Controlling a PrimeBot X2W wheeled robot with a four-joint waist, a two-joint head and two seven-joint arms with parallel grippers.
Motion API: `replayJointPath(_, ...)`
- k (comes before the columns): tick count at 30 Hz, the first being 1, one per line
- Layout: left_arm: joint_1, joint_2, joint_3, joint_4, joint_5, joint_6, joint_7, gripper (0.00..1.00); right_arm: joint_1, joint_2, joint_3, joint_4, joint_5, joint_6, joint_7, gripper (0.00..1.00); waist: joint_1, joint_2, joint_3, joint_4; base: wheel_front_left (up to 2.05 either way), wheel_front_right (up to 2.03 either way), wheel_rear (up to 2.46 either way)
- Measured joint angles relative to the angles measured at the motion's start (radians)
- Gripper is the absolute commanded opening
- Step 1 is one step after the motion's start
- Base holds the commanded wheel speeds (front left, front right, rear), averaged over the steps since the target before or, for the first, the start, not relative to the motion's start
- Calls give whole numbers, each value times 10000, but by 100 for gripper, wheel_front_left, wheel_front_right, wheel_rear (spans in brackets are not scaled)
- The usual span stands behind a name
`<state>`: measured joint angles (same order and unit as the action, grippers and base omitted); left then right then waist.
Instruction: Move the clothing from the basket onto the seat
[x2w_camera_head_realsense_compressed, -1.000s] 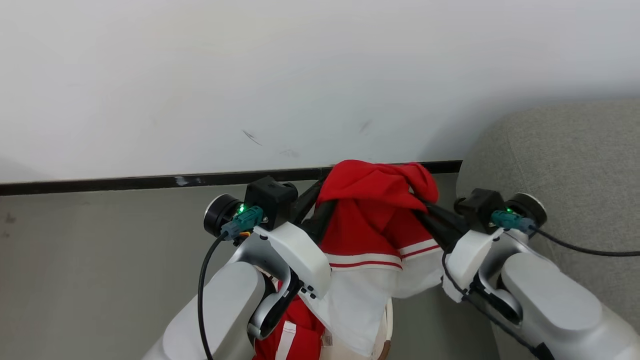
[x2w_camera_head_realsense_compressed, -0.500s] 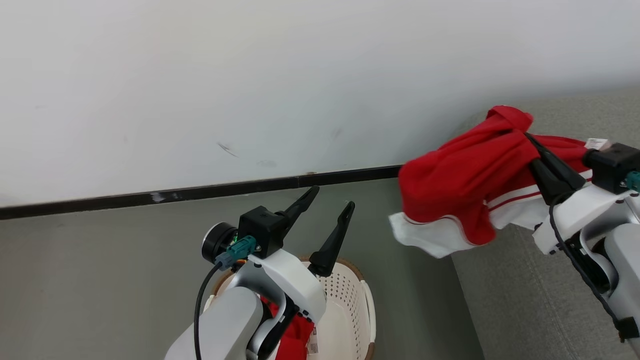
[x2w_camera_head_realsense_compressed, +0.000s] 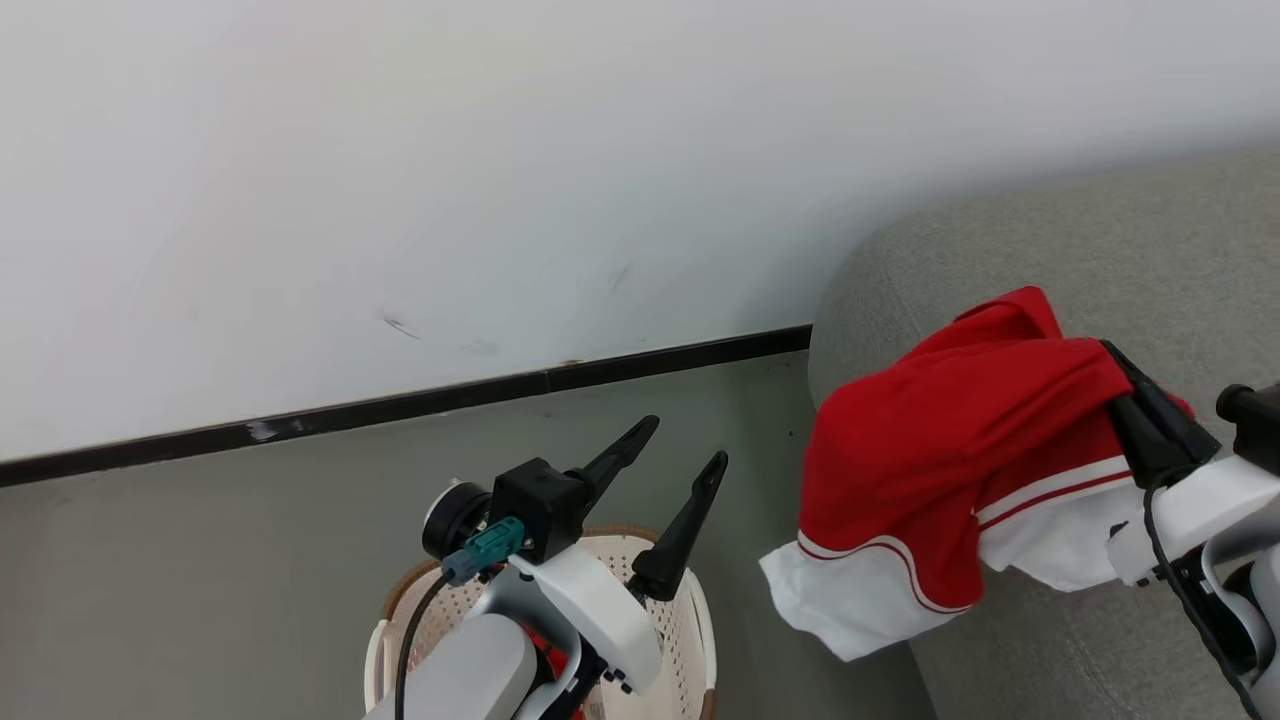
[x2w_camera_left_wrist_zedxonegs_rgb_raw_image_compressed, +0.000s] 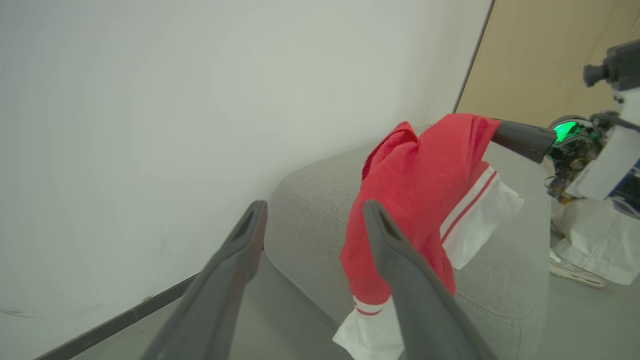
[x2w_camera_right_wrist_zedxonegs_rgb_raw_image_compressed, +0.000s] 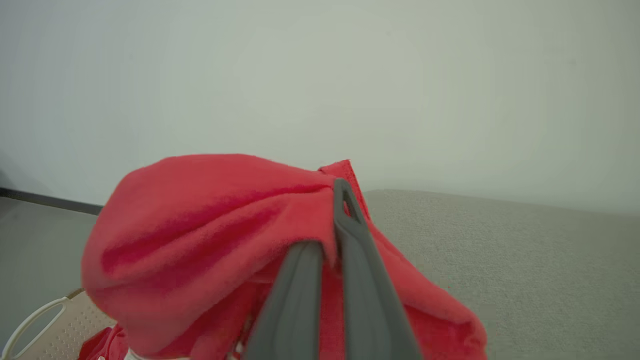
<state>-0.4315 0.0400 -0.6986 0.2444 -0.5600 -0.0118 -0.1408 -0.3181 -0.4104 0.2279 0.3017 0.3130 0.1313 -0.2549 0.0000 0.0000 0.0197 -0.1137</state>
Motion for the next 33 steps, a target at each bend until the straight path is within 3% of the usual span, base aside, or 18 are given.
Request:
replayJointPath(19,393,10,-385,-169,-27,-84,-203,100,2022,591,-1440,-1294,-594,0,0,0,0,0,-84,-1107,0,0,0)
replayJointPath(28,509,15,-531,-426,79,-38,-290,100,1999,740,-905,-1409,-497,0,0,0,0,0,140,-1441,0,0,0)
replayJointPath(33,509,125,-495,-548,165,107,-280,100,895,431,-520,-1246,-416,0,0,0,0,0,391,-1446,0,0,0)
